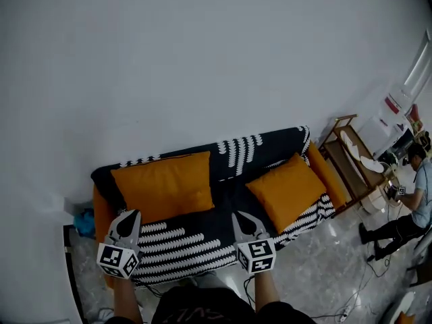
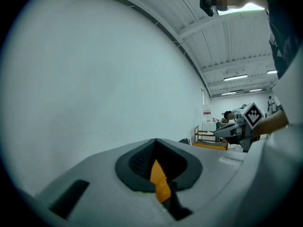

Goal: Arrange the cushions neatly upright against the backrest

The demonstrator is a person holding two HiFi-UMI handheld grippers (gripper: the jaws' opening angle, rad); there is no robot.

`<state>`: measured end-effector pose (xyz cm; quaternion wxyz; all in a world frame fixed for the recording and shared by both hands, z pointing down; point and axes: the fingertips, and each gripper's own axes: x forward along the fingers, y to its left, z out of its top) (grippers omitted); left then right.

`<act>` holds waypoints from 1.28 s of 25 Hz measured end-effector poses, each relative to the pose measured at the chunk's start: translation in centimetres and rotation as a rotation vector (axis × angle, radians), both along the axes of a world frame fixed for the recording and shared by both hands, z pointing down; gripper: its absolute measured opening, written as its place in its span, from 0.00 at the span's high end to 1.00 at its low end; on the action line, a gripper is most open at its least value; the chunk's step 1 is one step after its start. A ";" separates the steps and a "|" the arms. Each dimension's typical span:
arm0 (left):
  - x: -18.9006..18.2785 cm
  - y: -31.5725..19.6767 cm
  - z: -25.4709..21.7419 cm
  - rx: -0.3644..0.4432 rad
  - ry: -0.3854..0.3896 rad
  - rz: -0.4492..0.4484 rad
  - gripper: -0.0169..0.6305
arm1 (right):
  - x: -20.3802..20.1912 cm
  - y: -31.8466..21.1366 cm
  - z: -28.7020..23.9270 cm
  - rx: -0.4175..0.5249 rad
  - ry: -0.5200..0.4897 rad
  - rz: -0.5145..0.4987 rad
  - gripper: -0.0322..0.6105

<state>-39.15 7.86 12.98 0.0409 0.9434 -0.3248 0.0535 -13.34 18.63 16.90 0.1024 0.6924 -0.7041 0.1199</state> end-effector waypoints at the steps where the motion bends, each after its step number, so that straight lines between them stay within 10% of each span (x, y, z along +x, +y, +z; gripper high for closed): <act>1: 0.6 0.2 -0.2 0.004 0.002 0.017 0.97 | 0.5 0.5 -0.2 0.004 0.001 0.014 0.93; 9: 10.1 2.5 -0.7 -0.007 0.019 0.218 0.97 | 7.4 6.8 -1.3 0.015 0.013 0.194 0.93; 23: 39.0 15.3 2.1 -0.028 -0.071 0.675 0.97 | 27.7 26.9 0.8 0.016 -0.046 0.629 0.93; 32: 54.1 24.3 5.0 -0.060 -0.127 0.787 0.97 | 40.0 34.9 3.5 -0.033 -0.079 0.671 0.93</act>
